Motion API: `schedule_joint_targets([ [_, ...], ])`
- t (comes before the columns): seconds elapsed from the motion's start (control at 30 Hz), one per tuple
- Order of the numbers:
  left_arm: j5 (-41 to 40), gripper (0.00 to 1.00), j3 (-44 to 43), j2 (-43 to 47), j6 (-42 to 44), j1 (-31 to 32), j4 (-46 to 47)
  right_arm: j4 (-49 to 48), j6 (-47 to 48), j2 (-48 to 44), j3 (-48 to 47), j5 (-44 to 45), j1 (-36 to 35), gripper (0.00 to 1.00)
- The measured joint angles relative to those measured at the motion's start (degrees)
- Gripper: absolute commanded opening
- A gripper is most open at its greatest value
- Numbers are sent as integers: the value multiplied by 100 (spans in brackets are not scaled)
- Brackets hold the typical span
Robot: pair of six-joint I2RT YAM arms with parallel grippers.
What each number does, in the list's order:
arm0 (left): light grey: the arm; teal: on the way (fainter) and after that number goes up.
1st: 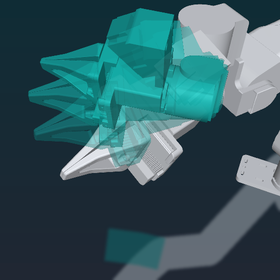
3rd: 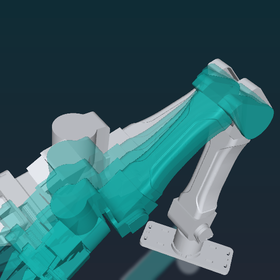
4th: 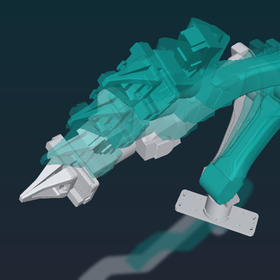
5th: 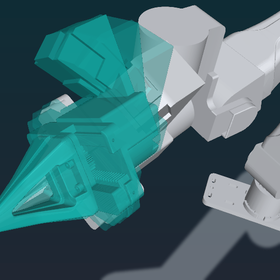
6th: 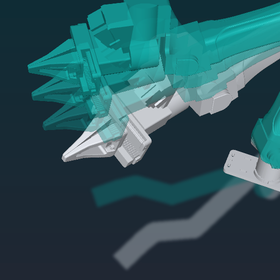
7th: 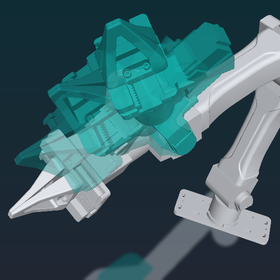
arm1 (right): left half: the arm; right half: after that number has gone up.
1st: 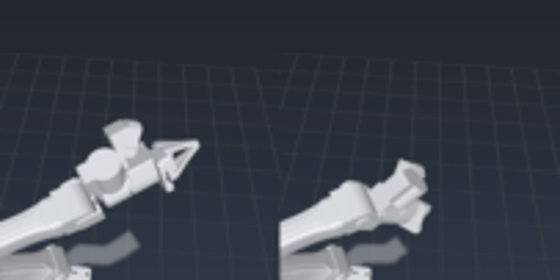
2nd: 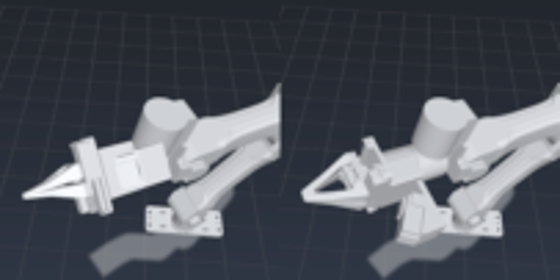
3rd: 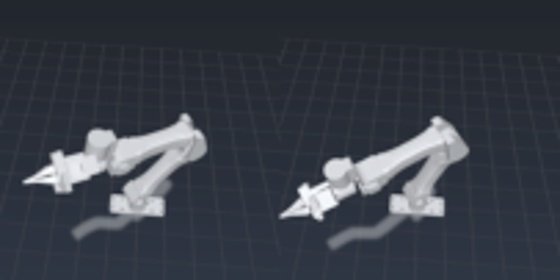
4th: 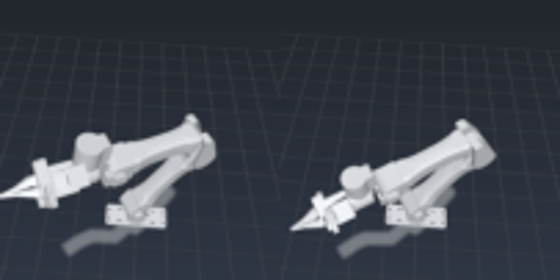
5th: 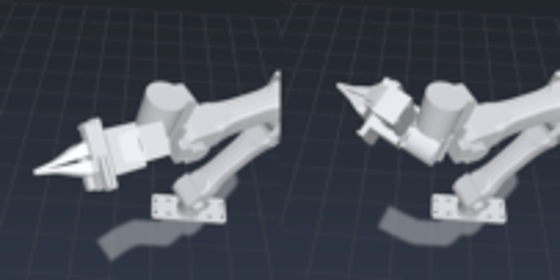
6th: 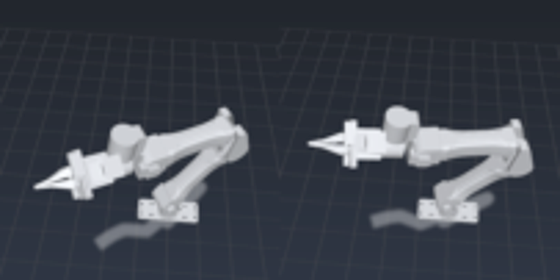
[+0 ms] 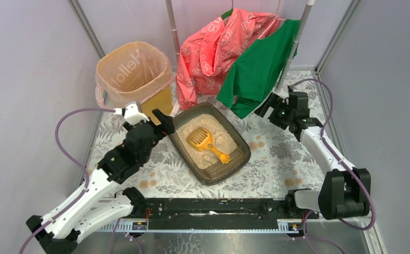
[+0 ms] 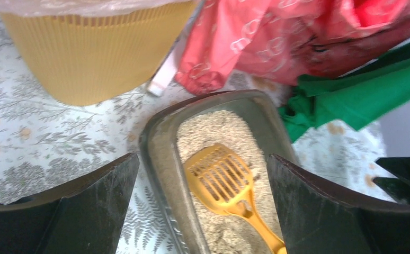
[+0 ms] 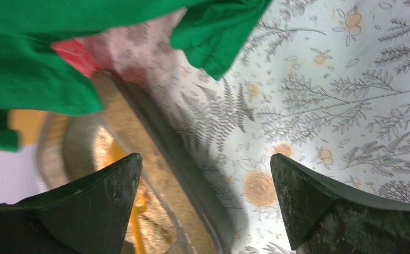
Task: Clean the litter box
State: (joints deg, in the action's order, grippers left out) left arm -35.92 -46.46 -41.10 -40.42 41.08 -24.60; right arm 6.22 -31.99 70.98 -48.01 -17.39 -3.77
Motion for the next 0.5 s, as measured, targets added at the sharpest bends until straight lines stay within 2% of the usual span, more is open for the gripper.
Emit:
schedule_joint_targets([
  [0.1,-238,99,4,-444,-144,0,-195,435,245,417,-319,632,-522,100],
  [0.27,-422,99,236,-1178,-575,-7,-424,881,634,885,-966,1541,-2105,100],
  [0.33,-402,99,382,-1298,-800,-83,-494,931,741,986,-1180,1773,-2435,100],
  [0.5,-138,99,798,-1403,-1180,-575,-330,1117,962,1340,-1539,2452,-2761,100],
])
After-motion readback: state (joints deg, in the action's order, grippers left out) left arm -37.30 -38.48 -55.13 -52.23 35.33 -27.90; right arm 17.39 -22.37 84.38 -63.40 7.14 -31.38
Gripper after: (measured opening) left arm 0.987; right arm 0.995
